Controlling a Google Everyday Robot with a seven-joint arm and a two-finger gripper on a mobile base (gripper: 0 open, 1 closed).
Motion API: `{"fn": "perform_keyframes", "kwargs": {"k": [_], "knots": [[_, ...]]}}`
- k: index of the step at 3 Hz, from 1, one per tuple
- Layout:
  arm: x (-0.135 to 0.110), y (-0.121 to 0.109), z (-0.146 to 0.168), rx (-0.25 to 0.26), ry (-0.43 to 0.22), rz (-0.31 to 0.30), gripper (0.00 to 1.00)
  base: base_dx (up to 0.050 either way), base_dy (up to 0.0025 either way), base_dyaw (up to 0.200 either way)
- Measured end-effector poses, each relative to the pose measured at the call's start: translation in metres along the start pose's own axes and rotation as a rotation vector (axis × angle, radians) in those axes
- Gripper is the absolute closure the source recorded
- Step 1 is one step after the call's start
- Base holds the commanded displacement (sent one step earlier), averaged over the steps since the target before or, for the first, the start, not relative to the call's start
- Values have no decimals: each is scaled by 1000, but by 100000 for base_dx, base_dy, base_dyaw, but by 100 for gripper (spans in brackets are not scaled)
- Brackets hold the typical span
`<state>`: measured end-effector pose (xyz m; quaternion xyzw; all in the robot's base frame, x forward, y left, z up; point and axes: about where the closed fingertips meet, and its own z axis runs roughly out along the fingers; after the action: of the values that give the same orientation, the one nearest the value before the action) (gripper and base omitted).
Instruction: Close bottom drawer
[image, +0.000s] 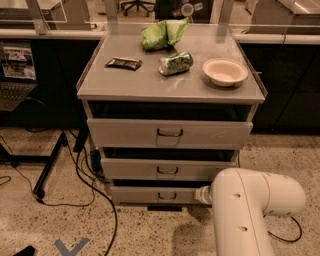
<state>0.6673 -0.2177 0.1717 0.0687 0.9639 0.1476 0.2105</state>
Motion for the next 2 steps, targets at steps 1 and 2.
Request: {"fn": "perform_keyframes", "kwargs": {"k": [1, 2], "knots": [[0, 0, 0, -1, -1, 1, 100, 0, 0, 0], [10, 1, -3, -12, 17, -5, 100, 0, 0, 0]]}}
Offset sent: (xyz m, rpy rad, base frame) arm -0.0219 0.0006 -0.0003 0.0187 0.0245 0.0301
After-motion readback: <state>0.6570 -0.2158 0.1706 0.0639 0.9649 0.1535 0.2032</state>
